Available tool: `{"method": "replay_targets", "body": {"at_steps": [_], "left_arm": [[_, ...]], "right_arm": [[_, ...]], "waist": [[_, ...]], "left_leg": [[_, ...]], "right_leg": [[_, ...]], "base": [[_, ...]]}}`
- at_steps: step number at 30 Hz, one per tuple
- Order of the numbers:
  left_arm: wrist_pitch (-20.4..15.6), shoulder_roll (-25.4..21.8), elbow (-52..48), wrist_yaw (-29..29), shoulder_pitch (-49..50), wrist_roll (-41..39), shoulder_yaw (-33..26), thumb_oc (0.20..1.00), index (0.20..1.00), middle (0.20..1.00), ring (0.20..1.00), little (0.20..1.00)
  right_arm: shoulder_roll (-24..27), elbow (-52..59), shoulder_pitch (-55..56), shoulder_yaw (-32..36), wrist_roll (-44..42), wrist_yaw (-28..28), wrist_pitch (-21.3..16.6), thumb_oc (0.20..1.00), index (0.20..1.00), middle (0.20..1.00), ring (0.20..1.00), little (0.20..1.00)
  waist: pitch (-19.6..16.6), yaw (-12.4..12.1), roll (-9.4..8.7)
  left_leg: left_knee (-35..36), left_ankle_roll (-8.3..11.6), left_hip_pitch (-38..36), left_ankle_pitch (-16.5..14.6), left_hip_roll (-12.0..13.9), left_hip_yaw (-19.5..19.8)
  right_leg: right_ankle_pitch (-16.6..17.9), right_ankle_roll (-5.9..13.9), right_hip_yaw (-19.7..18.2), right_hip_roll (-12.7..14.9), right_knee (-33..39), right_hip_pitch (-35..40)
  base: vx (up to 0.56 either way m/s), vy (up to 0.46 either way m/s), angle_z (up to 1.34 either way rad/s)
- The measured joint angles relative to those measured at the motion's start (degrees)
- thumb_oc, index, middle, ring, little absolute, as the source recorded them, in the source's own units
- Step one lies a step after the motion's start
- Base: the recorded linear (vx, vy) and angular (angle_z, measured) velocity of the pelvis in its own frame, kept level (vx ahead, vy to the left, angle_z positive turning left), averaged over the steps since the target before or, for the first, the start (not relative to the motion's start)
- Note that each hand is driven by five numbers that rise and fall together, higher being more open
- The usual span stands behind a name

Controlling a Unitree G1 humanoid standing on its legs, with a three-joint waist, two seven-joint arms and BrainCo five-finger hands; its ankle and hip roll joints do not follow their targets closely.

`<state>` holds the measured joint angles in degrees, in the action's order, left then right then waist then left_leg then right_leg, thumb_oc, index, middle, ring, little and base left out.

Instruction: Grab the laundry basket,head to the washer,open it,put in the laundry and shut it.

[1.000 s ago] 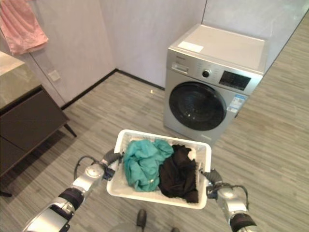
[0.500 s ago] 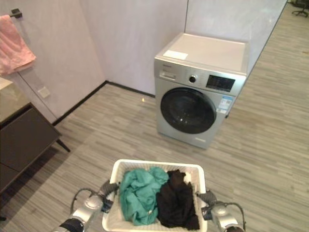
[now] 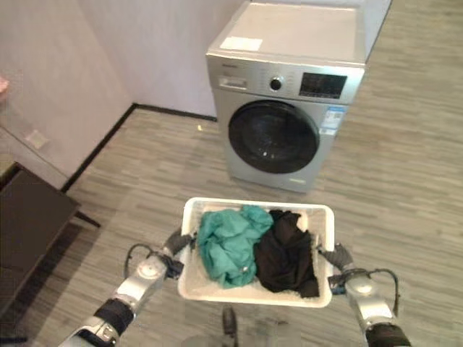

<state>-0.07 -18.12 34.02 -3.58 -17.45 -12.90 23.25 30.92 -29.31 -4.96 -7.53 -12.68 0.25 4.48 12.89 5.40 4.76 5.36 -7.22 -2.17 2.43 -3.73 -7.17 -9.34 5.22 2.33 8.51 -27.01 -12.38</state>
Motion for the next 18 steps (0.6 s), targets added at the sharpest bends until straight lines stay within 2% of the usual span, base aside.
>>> {"method": "replay_targets", "body": {"at_steps": [1, 2, 5, 6, 7, 8, 9, 10, 11, 12, 13, 14, 15, 16, 17, 18], "left_arm": [[0.05, -0.2, -0.13, 0.09, -0.54, 0.02, 0.0, 0.2, 0.2, 0.2, 0.2, 0.2], [0.05, -0.35, -0.85, 0.05, -0.98, 0.02, -0.01, 0.2, 0.2, 0.2, 0.2, 0.2], [0.37, -0.67, -0.95, 0.14, -0.61, 0.01, 0.02, 0.2, 0.2, 0.2, 0.2, 0.2], [0.38, -0.97, -0.96, 0.33, -0.01, -0.02, 0.04, 0.2, 0.2, 0.2, 0.2, 0.2], [0.38, -1.05, -0.96, 0.3, 0.06, -0.02, 0.02, 0.2, 0.2, 0.2, 0.2, 0.2], [0.38, -1.17, -1.02, 0.27, 0.05, -0.04, -0.05, 0.2, 0.2, 0.2, 0.2, 0.2], [0.91, -0.97, 0.72, -0.03, -0.77, 0.02, -1.95, 0.2, 0.2, 0.2, 0.2, 0.2], [1.19, -1.43, 2.0, -0.41, -1.21, 0.05, -2.38, 0.2, 0.2, 0.2, 0.2, 0.2], [1.17, -2.11, 1.95, 0.29, -1.48, 0.14, -2.21, 0.2, 0.2, 0.2, 0.2, 0.2], [1.16, -2.05, 1.84, 0.52, -1.44, 0.41, -2.11, 0.2, 0.2, 0.2, 0.2, 0.2], [1.11, -1.61, 1.39, 0.49, -0.88, 0.5, -2.04, 0.2, 0.2, 0.2, 0.2, 0.2], [1.12, -0.28, 1.73, 0.33, -0.07, 0.5, -1.63, 0.2, 0.2, 0.2, 0.2, 0.2], [0.54, 0.47, 3.4, 0.15, -0.6, 0.46, -0.96, 0.2, 0.2, 0.2, 0.2, 0.2], [0.24, 0.89, 4.2, 0.01, -2.03, 0.44, -0.32, 0.2, 0.2, 0.2, 0.2, 0.2], [0.5, 1.3, 5.05, -0.27, -0.51, 0.21, 0.46, 0.2, 0.2, 0.2, 0.2, 0.2], [1.14, 1.23, 5.36, -0.33, 0.01, -0.53, -0.28, 0.2, 0.2, 0.2, 0.2, 0.2]], "right_arm": [[0.1, 0.24, 0.02, 0.01, 0.0, -0.05, 0.0, 0.2, 0.2, 0.2, 0.2, 0.2], [0.16, 0.36, 0.03, 0.02, 0.0, -0.03, 0.0, 0.2, 0.2, 0.2, 0.2, 0.2], [0.15, 0.41, 0.01, 0.0, 0.0, 0.08, 0.0, 0.2, 0.2, 0.2, 0.2, 0.2], [0.06, 0.55, 0.0, -0.04, 0.0, 0.14, 0.0, 0.2, 0.2, 0.2, 0.2, 0.2], [0.02, 0.44, -0.25, -0.3, 0.01, 0.14, 0.0, 0.2, 0.2, 0.2, 0.2, 0.2], [-0.1, 0.32, -0.36, -0.42, 0.01, 0.13, 0.03, 0.2, 0.2, 0.2, 0.2, 0.2], [-1.73, 1.39, -1.94, -0.62, 0.22, -0.44, 0.68, 0.2, 0.2, 0.2, 0.2, 0.2], [-1.8, 1.2, -1.79, -1.57, 0.24, -0.1, 0.76, 0.2, 0.2, 0.2, 0.2, 0.2], [-1.84, 1.48, -1.06, -1.82, 0.32, 0.12, 0.76, 0.2, 0.2, 0.2, 0.2, 0.2], [-2.12, 1.66, 0.03, -1.82, 0.37, 0.07, 0.76, 0.2, 0.2, 0.2, 0.2, 0.2], [-2.41, 1.53, 1.68, -1.84, 0.38, 0.06, 0.68, 0.2, 0.2, 0.2, 0.2, 0.2], [-2.87, 0.78, 2.62, -1.42, 0.39, -0.43, 0.61, 0.2, 0.2, 0.2, 0.2, 0.2], [-4.01, -0.7, 2.78, 0.48, 0.33, -0.75, 0.36, 0.2, 0.2, 0.2, 0.2, 0.2], [-4.81, -1.3, 3.01, 1.47, 0.16, -1.0, 0.39, 0.2, 0.2, 0.2, 0.2, 0.2], [-3.44, -1.09, 3.36, -0.23, 0.09, -1.71, 0.49, 0.2, 0.2, 0.2, 0.2, 0.2], [-3.03, -0.86, 3.07, -2.04, 0.08, -2.0, 0.44, 0.2, 0.2, 0.2, 0.2, 0.2]], "waist": [[0.19, 0.4, -0.21], [0.67, 0.41, -1.28], [0.89, -0.17, -2.24], [0.72, -0.67, -3.06], [0.73, -1.24, -3.46], [0.73, -1.37, -3.38], [1.53, -0.98, -2.63], [1.39, 0.49, -1.91], [1.16, 1.42, -2.23], [0.45, 1.98, -3.41], [-1.03, 2.07, -5.53], [-2.21, 2.59, -4.68], [-1.96, 3.01, -4.74], [-1.88, 3.16, -4.96], [-2.44, 0.77, -4.63], [-2.77, 0.14, -5.08]], "left_leg": [[-0.13, -0.11, 0.24, 0.08, -0.22, 0.02], [-0.38, -0.22, -0.14, -0.17, -0.65, 0.09], [-0.85, 0.16, -0.65, -0.92, -0.62, 0.36], [-1.4, 1.61, -1.22, -1.7, -0.89, 0.47], [-1.39, 2.36, -1.69, -2.2, -0.9, 0.27], [-1.37, 2.54, -1.92, -3.07, -0.59, 0.26], [-2.98, 3.73, -2.3, -5.12, 1.88, 0.01], [-4.16, 4.51, -2.83, -6.37, 4.58, 0.47], [-4.32, 5.31, -3.82, -7.18, 5.31, 1.5], [-4.37, 6.05, -4.82, -7.78, 5.42, 1.99], [-3.99, 7.89, -6.99, -9.72, 5.57, 2.27], [-8.05, 11.63, -7.34, -10.46, 7.51, 3.05], [-20.33, 14.28, -1.62, -13.04, 9.32, 3.08], [-32.15, 14.6, 4.48, -13.52, 10.14, 3.07], [-54.18, 12.91, 14.98, -10.53, 12.36, 5.06], [-60.61, 13.71, 20.24, -9.55, 11.56, 5.03]], "right_leg": [[0.28, 0.11, -0.06, 0.45, 0.77, -1.66], [1.63, 0.28, -0.12, 1.83, 2.56, -3.61], [4.67, 0.85, -0.09, 3.34, 6.45, -3.3], [12.29, 0.56, -0.11, 4.1, 11.41, -0.44], [12.92, 1.93, -0.04, 4.11, 13.58, 1.01], [12.49, 2.5, 0.47, 3.59, 13.67, 1.12], [3.75, 5.66, 9.08, 3.84, 4.73, -3.72], [5.63, 1.35, 11.41, 0.72, 11.79, -3.29], [7.79, 1.16, 11.85, -0.6, 16.28, -1.99], [10.29, 1.15, 11.97, -0.7, 20.03, -1.14], [14.75, 1.16, 12.01, -0.54, 22.26, 0.48], [15.17, 0.64, 12.62, -2.33, 19.78, 1.14], [13.41, -2.03, 13.51, -3.42, 17.77, 1.32], [11.79, -4.27, 13.85, -4.07, 16.96, 1.4], [10.12, -7.86, 12.11, -6.81, 17.23, 3.48], [8.67, -7.93, 11.09, -8.43, 20.08, 7.18]], "base": [[0.0, 0.0, 0.1], [0.0, 0.0, 0.21], [0.03, 0.007, 0.08], [1.0, -0.145, -0.02], [1.18, -0.187, -0.13], [1.21, -0.285, -0.39], [0.42, -0.177, -0.33], [0.24, -0.135, -0.01], [0.28, -0.142, 0.36], [0.36, -0.325, 0.45], [0.52, -0.545, 0.41], [0.37, -0.462, 0.51], [0.27, -0.296, 0.63], [0.21, -0.13, 0.16], [0.21, -0.129, -0.34], [0.4, -0.041, -0.62]]}}
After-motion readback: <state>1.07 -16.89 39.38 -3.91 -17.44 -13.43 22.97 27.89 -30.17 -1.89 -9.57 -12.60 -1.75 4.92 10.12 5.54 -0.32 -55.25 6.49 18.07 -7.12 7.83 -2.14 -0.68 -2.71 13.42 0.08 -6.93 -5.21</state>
